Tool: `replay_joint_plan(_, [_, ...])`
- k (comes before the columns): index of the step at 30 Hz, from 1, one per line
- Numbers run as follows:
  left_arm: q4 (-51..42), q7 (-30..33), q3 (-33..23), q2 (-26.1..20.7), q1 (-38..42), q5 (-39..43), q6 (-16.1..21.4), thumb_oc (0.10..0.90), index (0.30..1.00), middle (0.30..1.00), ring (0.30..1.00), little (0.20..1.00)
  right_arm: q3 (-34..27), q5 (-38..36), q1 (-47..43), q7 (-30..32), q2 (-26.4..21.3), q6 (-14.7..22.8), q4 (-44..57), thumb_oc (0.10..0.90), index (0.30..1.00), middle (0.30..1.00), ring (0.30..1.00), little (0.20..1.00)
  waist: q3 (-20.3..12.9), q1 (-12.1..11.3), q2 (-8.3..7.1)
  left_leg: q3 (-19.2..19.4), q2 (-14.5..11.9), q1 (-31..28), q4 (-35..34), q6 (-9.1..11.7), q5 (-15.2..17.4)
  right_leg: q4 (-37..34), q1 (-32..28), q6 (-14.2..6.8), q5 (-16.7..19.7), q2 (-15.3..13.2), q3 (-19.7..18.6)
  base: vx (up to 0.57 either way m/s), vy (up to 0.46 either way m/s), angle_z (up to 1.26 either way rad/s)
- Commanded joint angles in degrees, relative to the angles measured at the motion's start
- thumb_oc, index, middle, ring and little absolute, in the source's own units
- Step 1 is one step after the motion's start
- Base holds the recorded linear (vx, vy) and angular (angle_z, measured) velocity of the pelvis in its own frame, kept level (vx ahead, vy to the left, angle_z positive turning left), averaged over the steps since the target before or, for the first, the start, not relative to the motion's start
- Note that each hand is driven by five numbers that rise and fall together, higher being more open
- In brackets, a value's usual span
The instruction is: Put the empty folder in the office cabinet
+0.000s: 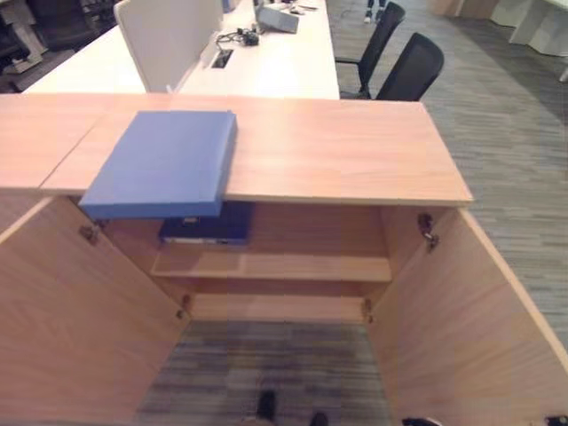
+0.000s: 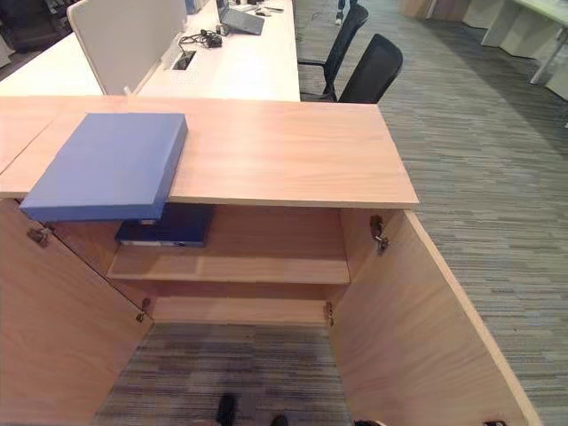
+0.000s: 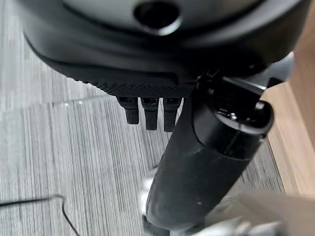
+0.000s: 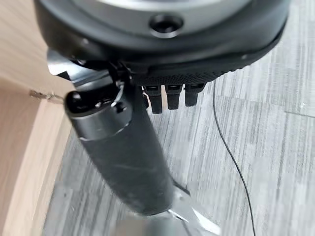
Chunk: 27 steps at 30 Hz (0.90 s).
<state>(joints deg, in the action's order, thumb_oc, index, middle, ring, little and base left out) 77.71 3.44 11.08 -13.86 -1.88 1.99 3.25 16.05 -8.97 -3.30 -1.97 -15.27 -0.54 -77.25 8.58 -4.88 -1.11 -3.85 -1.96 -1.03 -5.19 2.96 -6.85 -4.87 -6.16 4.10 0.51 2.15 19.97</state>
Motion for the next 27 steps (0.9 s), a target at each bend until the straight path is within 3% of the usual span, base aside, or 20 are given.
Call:
replay_joint_plan(1, [-0.8,-0.2,-0.5,-0.5,1.4,3.7,1.9,0.800,0.900,0.900,0.900,0.900,-0.1,1.6,-1.0,-0.5,0.6,0.5,-1.2,0.800,0.900,0.900,0.900,0.900,-3.0,-1.4,-1.24,2.0,2.2,0.5,0.2,-0.3,4.6,-0.1,-0.3,-8.0,-0.4,-5.6,-0.3,0.12,0.079,0.04])
replay_joint_plan(7, [-11.9,-0.7,-6.6,0.5,2.0,23.6,4.9,0.800,0.900,0.900,0.900,0.900,-1.6,-0.3,0.2,-0.2,2.0,0.7,-1.8,0.800,0.900,0.900,0.900,0.900,-4.2,-2.0,-1.02,1.7,3.0,-1.4,0.2,-0.7,5.9,-0.1,-2.3,-9.0,-0.9,-6.8,0.5,0.10,0.047,0.02])
replay_joint_plan(15, [-22.1,1.1,-8.2,0.9,-0.4,27.9,5.8,0.800,0.900,0.900,0.900,0.900,-1.8,1.0,-0.1,0.0,1.8,0.2,-1.3,0.800,0.900,0.900,0.900,0.900,-4.8,-2.6,-0.98,1.4,3.4,-1.7,0.2,-1.1,6.3,-0.1,-2.4,-9.4,-0.8,-7.3,0.6,0.03,0.019,0.02])
replay_joint_plan(17, [-30.0,2.6,-9.7,0.5,-3.0,28.6,6.4,0.800,0.900,0.900,0.900,0.900,-2.0,1.8,0.0,0.1,1.3,0.0,-1.0,0.800,0.900,0.900,0.900,0.900,-4.7,-3.3,-0.97,1.3,3.5,-1.9,0.2,-1.2,6.4,-0.1,-2.7,-9.5,-0.8,-7.3,0.8,0.00,0.000,0.00])
replay_joint_plan(19, [-37.5,3.5,-10.8,0.0,-5.3,27.4,6.2,0.800,0.900,0.900,0.900,0.900,-2.3,2.0,-0.1,0.1,1.2,-0.2,-0.8,0.800,0.900,0.900,0.900,0.900,-4.8,-3.6,-0.99,1.0,3.6,-1.6,0.2,-1.3,6.3,-0.1,-2.4,-9.6,-0.7,-7.4,1.0,0.01,0.006,0.04])
replay_joint_plan(20, [-45.6,5.4,-13.8,-0.4,-8.4,24.1,6.5,0.800,0.900,0.900,0.900,0.900,-3.1,2.6,-0.1,0.1,1.1,-0.5,-0.7,0.800,0.900,0.900,0.900,0.900,-4.8,-4.3,-1.00,0.7,3.7,-1.5,0.2,-1.4,6.3,-0.1,-2.5,-9.7,-0.7,-7.4,1.2,0.02,0.005,0.12])
replay_joint_plan(22, [-49.2,6.9,-15.5,-0.9,-9.8,20.2,6.2,0.800,0.900,0.900,0.900,0.900,-3.3,2.8,0.2,0.0,1.2,-0.7,-0.8,0.800,0.900,0.900,0.900,0.900,-4.8,-4.7,-1.05,0.6,3.7,-1.6,0.2,-1.4,6.4,-0.1,-2.6,-9.7,-0.8,-7.4,1.3,0.02,-0.007,0.13])
replay_joint_plan(23, [-57.9,11.5,-21.4,-1.1,-13.0,12.6,5.8,0.800,0.900,0.900,0.900,0.900,-3.7,3.5,0.8,-0.2,1.8,-1.4,-0.8,0.800,0.900,0.900,0.900,0.900,-4.7,-5.7,-1.16,0.4,3.7,-2.1,0.2,-1.3,6.8,-0.1,-3.1,-9.7,-1.1,-7.4,1.4,0.01,-0.012,0.15])
replay_joint_plan(26, [-60.3,13.0,-23.2,-1.5,-13.5,9.7,5.5,0.800,0.900,0.900,0.900,0.900,-3.7,3.8,0.8,-0.3,1.9,-1.6,-0.9,0.800,0.900,0.900,0.900,0.900,-4.8,-5.8,-1.24,0.2,3.7,-2.0,0.2,-1.3,6.7,-0.1,-3.1,-9.7,-1.2,-7.4,1.6,0.02,-0.014,0.07])
replay_joint_plan(27, [-64.7,17.6,-26.8,-2.8,-13.3,3.2,5.5,0.800,0.900,0.900,0.900,0.900,-3.2,4.1,1.3,-0.1,2.8,-1.8,-1.3,0.800,0.900,0.900,0.900,0.900,-4.9,-6.5,-1.33,0.0,3.6,-2.5,0.2,-1.1,7.2,-0.1,-3.7,-9.7,-1.6,-7.4,1.7,0.02,-0.011,0.10])
